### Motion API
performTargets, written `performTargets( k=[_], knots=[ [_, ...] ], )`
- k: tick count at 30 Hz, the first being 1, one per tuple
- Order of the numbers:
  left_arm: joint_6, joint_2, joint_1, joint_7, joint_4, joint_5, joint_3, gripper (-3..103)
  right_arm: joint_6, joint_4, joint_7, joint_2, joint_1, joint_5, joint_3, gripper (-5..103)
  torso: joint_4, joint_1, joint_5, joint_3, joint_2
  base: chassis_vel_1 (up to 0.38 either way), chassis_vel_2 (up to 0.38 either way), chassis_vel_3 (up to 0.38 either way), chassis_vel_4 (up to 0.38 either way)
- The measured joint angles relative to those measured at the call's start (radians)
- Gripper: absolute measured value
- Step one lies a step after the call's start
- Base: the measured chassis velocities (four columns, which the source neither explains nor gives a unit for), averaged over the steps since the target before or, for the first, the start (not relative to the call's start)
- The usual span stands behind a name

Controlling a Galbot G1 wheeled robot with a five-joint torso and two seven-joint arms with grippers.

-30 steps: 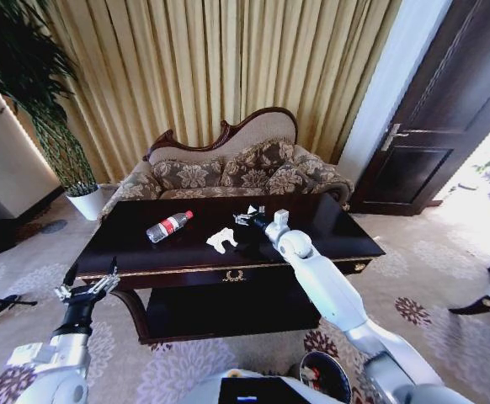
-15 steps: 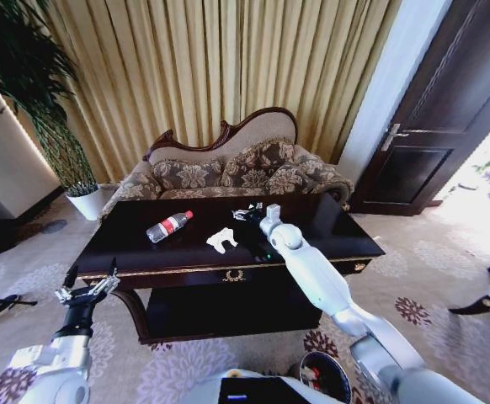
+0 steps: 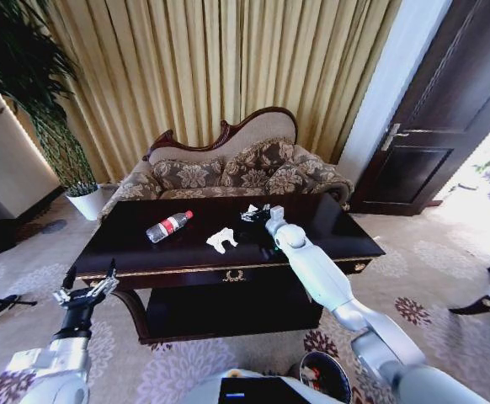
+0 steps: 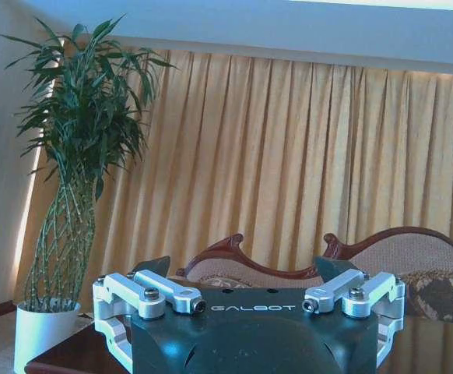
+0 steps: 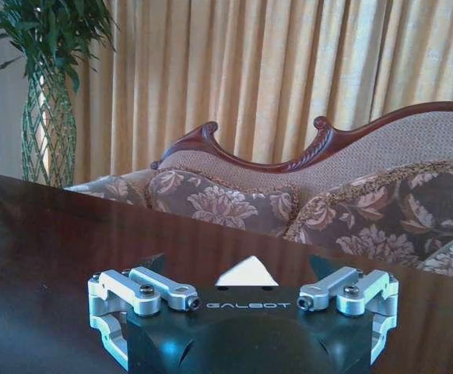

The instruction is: Move to the front of the table and place the trash on the table into the trash bin.

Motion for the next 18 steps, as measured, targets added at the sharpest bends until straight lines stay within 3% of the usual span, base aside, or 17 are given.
performTargets(
  k=[18],
  knots=[
    [-0.018,-0.001,0.006,0.005,0.005,-0.001,-0.006,100,0.007,-0.024,-0.006,0.011,-0.01,-0.024,0.003,100,0.0002,0.0,0.0,0.0,0.0,0.0,0.0,0.0,0.0]
  ],
)
